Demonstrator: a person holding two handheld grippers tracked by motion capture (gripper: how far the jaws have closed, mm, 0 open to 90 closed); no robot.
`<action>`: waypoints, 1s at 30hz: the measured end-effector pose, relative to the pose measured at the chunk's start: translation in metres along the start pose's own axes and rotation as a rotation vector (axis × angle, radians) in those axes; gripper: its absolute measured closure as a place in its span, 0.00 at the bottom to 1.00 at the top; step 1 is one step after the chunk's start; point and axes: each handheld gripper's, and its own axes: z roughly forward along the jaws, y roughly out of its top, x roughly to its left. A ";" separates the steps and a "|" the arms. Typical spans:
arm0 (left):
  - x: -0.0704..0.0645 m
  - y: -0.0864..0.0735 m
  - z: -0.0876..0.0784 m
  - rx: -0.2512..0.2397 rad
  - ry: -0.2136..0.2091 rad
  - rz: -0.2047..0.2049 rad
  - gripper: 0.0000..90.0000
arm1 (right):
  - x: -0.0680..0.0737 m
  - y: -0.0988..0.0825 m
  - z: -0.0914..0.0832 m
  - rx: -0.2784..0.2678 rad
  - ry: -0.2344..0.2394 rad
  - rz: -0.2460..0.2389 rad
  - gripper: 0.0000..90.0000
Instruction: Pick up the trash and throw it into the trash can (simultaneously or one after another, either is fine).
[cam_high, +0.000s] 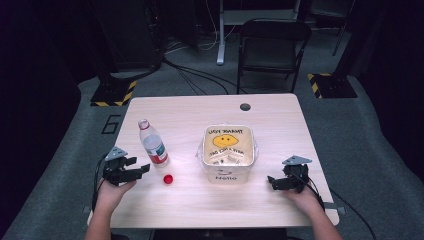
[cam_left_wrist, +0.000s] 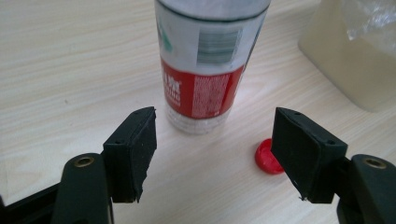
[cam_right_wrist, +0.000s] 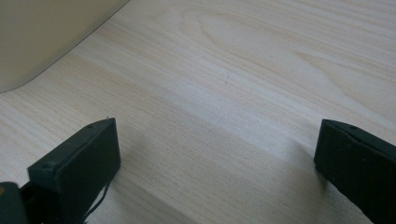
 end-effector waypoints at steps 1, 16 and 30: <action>-0.001 0.002 0.000 -0.004 0.001 0.001 0.33 | 0.000 0.000 0.000 0.000 0.000 0.000 0.00; 0.001 0.025 -0.002 -0.046 -0.001 0.008 0.28 | 0.000 0.000 0.000 0.001 0.003 -0.001 0.00; 0.002 0.043 -0.003 -0.094 0.002 0.013 0.24 | 0.000 0.000 0.000 0.001 0.004 -0.001 0.00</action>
